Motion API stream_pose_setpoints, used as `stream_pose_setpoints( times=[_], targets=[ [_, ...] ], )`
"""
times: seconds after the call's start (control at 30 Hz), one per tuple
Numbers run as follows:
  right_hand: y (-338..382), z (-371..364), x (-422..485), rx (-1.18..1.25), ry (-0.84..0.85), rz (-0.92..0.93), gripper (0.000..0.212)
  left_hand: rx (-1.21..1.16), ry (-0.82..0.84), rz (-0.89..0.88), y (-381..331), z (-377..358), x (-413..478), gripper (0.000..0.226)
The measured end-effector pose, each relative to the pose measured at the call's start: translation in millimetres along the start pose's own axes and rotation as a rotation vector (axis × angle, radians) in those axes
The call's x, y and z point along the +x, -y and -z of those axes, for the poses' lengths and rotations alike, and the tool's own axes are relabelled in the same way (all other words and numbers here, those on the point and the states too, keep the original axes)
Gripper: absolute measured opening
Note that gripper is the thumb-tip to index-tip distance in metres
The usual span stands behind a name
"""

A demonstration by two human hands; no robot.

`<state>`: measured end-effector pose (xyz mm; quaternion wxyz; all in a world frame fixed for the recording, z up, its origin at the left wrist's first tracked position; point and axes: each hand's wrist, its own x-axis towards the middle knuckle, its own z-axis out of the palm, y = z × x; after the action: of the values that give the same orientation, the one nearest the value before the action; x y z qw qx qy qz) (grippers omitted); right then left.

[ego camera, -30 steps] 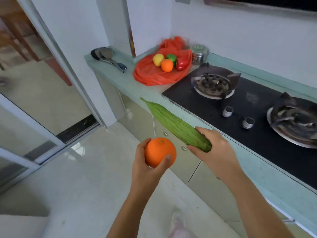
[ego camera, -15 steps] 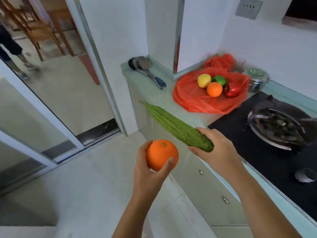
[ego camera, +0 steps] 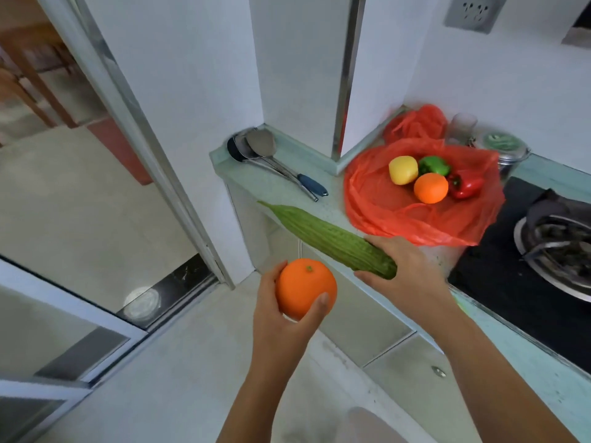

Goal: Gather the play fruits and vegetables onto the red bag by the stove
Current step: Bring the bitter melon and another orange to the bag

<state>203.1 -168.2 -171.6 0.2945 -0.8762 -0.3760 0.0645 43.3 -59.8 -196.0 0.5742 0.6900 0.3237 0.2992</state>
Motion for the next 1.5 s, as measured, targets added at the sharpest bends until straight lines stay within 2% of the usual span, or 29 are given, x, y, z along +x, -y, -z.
stream_pose_setpoints(
  times=[0.1, 0.3, 0.63, 0.8, 0.97, 1.27, 1.5],
  targets=[
    [-10, -3, 21, -0.021, -0.03, -0.049, 0.058, -0.046, 0.041, 0.041, 6, -5, 28, 0.062],
    [-44, -8, 76, -0.1, -0.11, -0.084, 0.06, -0.056, 0.15, 0.062, 13, -30, 98, 0.079],
    [-128, 5, 189, -0.224, -0.154, -0.17, 0.058, 0.002, 0.361, 0.008, 1, -111, 246, 0.067],
    [-177, 10, 215, -0.303, -0.063, -0.229, 0.059, 0.023, 0.473, 0.015, 2, -154, 287, 0.068],
    [-212, 13, 216, -0.249, 0.028, -0.335, 0.058, 0.101, 0.602, 0.046, 9, -191, 312, 0.07],
    [-235, 6, 207, -0.243, 0.149, -0.33, 0.059, 0.143, 0.68, 0.013, 26, -237, 332, 0.066],
    [-242, 4, 204, -0.254, 0.28, -0.346, 0.058, 0.265, 0.728, -0.043, 48, -256, 346, 0.064]
  ],
)
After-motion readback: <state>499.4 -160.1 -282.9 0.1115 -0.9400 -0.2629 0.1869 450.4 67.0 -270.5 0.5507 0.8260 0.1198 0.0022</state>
